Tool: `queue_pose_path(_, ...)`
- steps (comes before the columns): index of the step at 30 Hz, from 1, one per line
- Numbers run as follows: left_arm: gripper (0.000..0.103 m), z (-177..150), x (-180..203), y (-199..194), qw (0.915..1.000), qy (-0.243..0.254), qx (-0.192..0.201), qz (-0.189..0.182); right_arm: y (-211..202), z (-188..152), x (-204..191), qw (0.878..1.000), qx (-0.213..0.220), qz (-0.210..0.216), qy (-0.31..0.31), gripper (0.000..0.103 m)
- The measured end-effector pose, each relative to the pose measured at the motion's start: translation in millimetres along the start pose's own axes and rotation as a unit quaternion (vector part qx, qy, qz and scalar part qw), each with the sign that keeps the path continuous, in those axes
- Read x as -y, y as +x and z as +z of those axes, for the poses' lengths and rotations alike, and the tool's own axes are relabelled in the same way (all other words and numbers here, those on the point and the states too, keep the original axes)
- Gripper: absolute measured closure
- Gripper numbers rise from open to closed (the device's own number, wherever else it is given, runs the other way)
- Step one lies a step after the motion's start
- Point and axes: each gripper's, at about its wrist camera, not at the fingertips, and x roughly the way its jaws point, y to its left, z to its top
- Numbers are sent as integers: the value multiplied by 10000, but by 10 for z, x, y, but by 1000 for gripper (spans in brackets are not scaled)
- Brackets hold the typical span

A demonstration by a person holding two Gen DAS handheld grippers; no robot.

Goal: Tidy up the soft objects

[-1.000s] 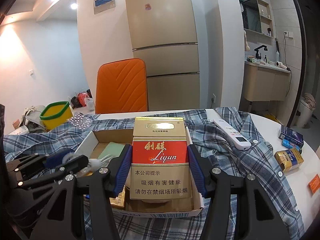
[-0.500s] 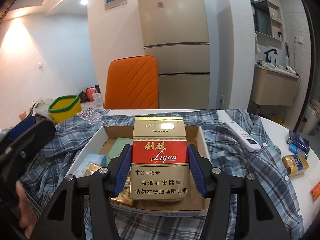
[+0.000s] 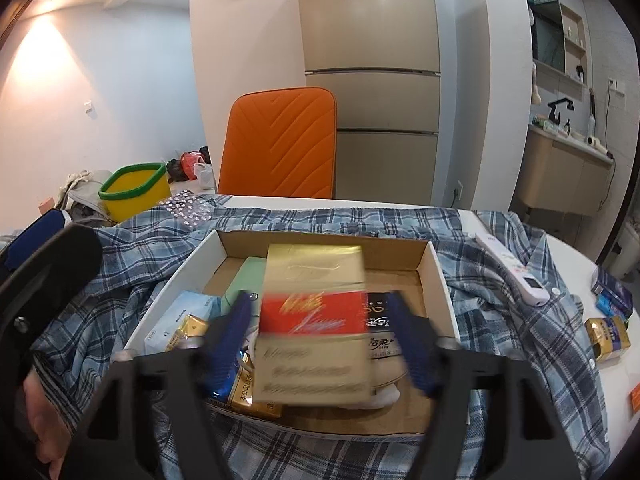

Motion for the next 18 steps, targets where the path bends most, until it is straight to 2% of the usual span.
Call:
queue_pose_path(4, 0, 32, 4, -41, 10000, -68, 17, -20, -46, 25, 60, 9999, 80, -72, 88, 21)
queue_pose_path(9, 0, 103, 45, -301, 9988, -17, 486, -39, -176, 50, 96, 9995, 243, -184, 56, 21)
queue_pose_path(14, 0, 143, 88, -491, 9978, 29, 661, -101, -570, 103, 75, 9957, 804, -419, -183, 21)
queue_pose_path(15, 0, 147, 102, -552, 9973, 42, 714, -135, -652, 108, 66, 9946, 911, -434, -226, 20)
queue_pose_path(16, 0, 154, 122, -606, 9969, 87, 763, -141, -768, 111, 56, 9929, 1065, -450, -284, 15)
queue_pose_path(18, 0, 158, 157, -752, 9952, 207, 943, -135, -1003, 102, 34, 9877, 1409, -552, -383, 14)
